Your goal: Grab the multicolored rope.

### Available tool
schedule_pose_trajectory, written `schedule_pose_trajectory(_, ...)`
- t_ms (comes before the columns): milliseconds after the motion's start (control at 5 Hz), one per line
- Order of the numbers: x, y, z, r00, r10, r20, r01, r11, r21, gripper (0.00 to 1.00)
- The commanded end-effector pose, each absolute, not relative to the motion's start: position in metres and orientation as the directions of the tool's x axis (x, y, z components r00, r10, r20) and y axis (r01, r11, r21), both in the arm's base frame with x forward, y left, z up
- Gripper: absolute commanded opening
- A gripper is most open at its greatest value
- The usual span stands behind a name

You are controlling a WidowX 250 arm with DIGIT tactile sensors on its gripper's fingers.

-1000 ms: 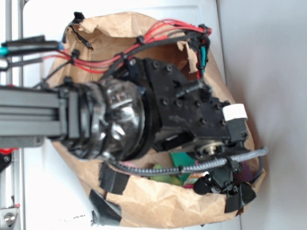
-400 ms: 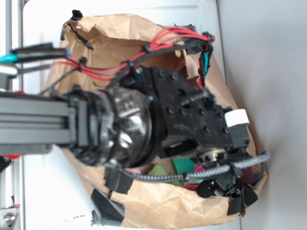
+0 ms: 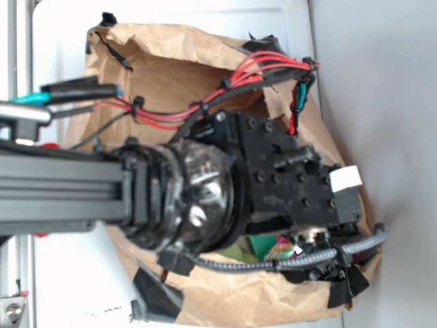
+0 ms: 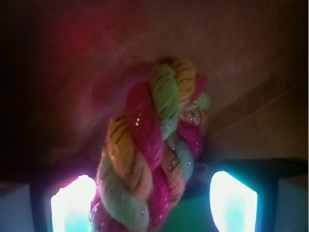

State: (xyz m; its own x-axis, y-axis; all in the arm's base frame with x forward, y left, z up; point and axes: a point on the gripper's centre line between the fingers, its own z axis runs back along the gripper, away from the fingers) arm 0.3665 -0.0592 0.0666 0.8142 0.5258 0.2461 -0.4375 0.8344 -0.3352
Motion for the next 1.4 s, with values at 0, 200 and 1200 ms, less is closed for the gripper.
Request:
schedule_pose_trajectory(0,0.383,-0.067,0.09,0.788,0.542,0.293,-0.418,0.819,-0.392,0.0)
schedule_pose_trajectory(200,0.384,-0.067,0.09,0.793,0.532,0.298,-0.408,0.826,-0.388,0.0)
schedule_pose_trajectory(1200,0.352,0.009,0.179,0.775,0.575,0.263,-0.434,0.786,-0.441,0.0)
